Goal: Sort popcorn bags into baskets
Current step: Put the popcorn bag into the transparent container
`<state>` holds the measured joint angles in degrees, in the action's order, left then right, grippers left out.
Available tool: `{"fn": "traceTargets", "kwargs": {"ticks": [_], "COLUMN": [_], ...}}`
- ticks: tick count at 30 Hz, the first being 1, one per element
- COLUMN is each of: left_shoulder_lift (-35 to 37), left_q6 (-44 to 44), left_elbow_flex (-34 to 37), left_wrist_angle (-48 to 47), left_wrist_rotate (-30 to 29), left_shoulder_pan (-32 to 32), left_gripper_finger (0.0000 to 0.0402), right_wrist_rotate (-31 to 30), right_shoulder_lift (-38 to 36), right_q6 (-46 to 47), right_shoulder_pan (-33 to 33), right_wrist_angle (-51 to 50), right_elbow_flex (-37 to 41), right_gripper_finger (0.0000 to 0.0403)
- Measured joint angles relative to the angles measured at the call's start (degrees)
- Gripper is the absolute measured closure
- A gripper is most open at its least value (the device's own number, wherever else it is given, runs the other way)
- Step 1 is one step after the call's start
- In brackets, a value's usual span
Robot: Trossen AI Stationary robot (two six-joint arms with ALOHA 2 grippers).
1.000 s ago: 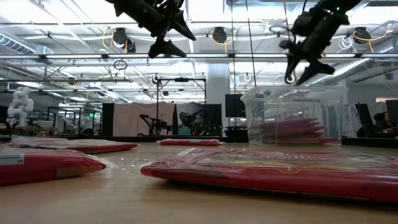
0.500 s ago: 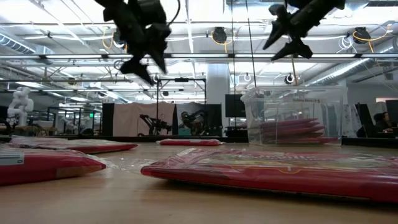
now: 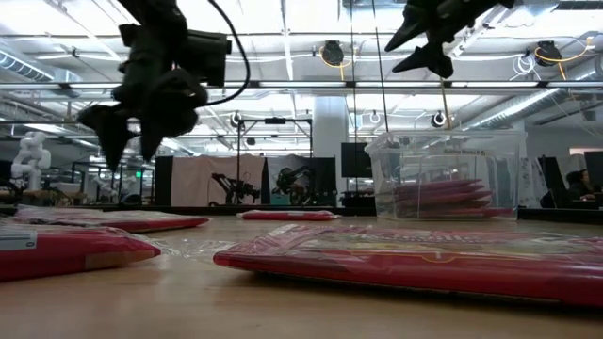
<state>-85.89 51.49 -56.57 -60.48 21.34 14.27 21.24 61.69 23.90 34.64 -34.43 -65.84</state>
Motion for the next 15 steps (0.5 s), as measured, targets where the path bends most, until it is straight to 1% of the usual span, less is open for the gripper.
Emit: {"fn": "traceTargets", "kwargs": {"ticks": [2, 5, 8, 13, 15], "left_shoulder_lift": [0.0, 0.0, 0.0, 0.0, 0.0], "left_q6": [3.2, 5.3, 6.2, 7.3, 6.5], "left_elbow_flex": [1.2, 2.1, 3.1, 5.0, 6.5], "left_wrist_angle": [0.0, 0.2, 0.7, 0.8, 2.9], "left_wrist_rotate": [-0.6, -0.7, -0.7, -0.8, -0.8], "left_shoulder_pan": [-2.9, -7.3, -11.2, -14.8, -15.8], "left_gripper_finger": [0.0119, 0.0119, 0.0119, 0.0119, 0.0119], "right_wrist_rotate": [0.1, 0.3, 2.8, 5.2, 5.9], "right_shoulder_lift": [0.0, 0.0, 0.0, 0.0, 0.0], "right_q6": [-0.9, -2.8, -5.2, -6.2, -6.5], "right_shoulder_pan": [-0.8, -1.9, -2.4, -2.6, -2.6], "right_wrist_angle": [-0.6, -1.0, -1.2, -1.2, -1.1], "right_elbow_flex": [0.0, 0.0, 0.0, 0.0, 0.0], "right_gripper_finger": [0.0197, 0.0197, 0.0197, 0.0197, 0.0197]}}
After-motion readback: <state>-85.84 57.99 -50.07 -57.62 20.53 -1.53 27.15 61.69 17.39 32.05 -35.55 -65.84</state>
